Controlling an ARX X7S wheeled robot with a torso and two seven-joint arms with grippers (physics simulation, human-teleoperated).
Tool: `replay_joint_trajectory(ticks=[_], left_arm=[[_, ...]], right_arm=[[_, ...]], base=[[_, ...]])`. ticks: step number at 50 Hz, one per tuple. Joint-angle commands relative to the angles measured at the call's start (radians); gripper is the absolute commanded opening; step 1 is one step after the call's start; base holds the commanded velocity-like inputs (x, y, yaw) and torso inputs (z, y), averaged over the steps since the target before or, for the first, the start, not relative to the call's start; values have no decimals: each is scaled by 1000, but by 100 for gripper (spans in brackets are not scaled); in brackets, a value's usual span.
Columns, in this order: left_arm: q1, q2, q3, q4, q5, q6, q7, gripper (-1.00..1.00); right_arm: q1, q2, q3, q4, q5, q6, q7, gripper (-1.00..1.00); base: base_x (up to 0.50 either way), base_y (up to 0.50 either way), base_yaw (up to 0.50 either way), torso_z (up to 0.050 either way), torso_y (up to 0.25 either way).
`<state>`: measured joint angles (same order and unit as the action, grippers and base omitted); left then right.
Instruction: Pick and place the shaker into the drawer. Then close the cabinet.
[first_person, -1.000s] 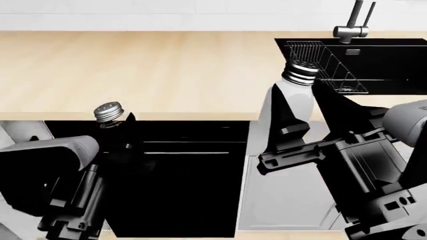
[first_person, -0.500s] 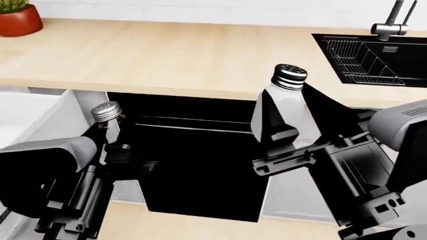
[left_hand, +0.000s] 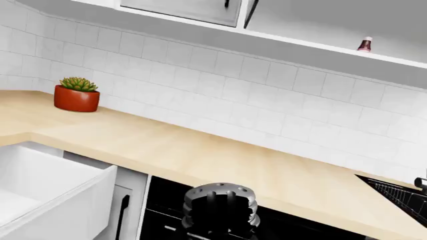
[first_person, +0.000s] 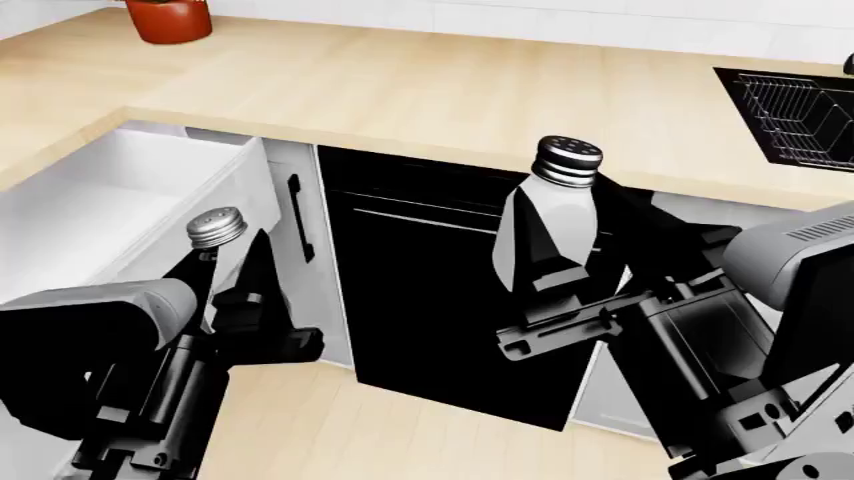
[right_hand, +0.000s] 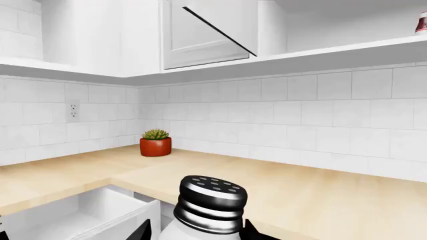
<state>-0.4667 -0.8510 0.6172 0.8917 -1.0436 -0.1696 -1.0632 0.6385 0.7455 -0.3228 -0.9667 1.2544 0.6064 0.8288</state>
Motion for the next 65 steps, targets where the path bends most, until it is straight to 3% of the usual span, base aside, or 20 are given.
replay_joint_trajectory(ticks=[1,45,65], left_arm=[[6,0,4,-1,1,11,4,-100],[19,7,14,-19,16,20,29,-100],[26,-3,7,-13,11,32,31,-100]], right_arm=[[3,-3,-2,-1,-19,6,-9,-100],[16,-10,-37,7,-26,6,-23,-100],[63,-21,-77,1,-23,37,-36,-100]], base=[[-267,-74,500,0,0],[-250,-108,500,0,0],[289,323,50,0,0]])
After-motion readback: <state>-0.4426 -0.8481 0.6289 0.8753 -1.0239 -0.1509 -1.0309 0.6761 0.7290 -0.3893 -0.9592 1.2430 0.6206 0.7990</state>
